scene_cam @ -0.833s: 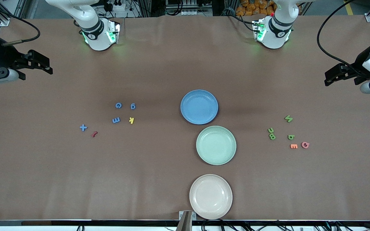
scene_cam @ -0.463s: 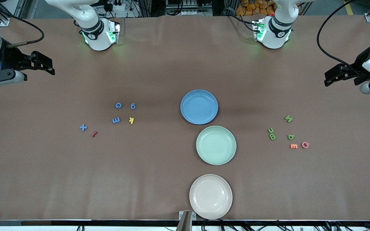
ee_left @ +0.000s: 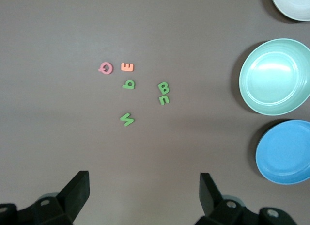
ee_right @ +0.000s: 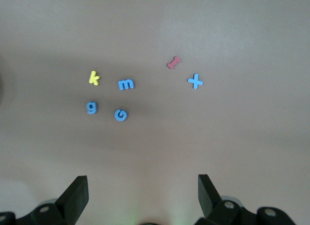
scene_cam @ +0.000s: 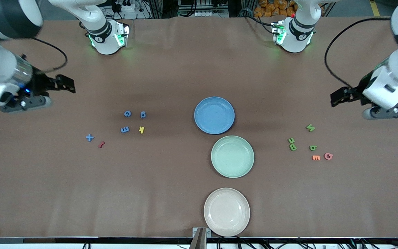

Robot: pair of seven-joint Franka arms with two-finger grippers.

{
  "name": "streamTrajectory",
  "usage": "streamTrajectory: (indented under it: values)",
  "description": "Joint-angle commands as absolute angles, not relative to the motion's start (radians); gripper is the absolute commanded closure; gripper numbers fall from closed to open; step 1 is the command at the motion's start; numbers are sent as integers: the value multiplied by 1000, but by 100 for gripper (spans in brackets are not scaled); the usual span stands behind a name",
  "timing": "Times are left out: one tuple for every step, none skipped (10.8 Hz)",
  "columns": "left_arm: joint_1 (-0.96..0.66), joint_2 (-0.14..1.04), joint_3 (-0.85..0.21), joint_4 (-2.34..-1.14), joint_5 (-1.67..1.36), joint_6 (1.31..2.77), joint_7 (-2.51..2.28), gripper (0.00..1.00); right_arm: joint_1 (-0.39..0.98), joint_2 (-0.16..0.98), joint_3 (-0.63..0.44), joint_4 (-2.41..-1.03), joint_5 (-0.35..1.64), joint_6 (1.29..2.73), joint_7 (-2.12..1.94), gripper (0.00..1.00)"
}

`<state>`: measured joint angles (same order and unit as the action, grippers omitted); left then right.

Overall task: Sort letters by color into matching plates
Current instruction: 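Reach the right gripper to blue x while the left gripper reaches green a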

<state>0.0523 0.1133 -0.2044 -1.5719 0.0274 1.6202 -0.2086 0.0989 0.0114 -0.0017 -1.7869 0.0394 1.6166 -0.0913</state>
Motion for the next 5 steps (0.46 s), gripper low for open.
streamTrajectory:
  values:
    - [49,127,-224,-1649,35,1727,-253,0,101,1,-6,-2064,-73,1928,-89,0]
    - [55,115,-224,-1696,38,1756,-244,0,97,23,-6,-2144,-106,2059,-94,0]
    - [60,85,-222,-1774,43,1805,-235,0,89,58,-6,-2186,-144,2159,-109,0]
    - [67,54,-221,-1864,44,1884,-235,0,86,110,-6,-2187,-173,2208,-185,3]
    - [101,48,-219,-1925,44,1952,-235,0,72,151,-8,-2189,-181,2265,-293,6]
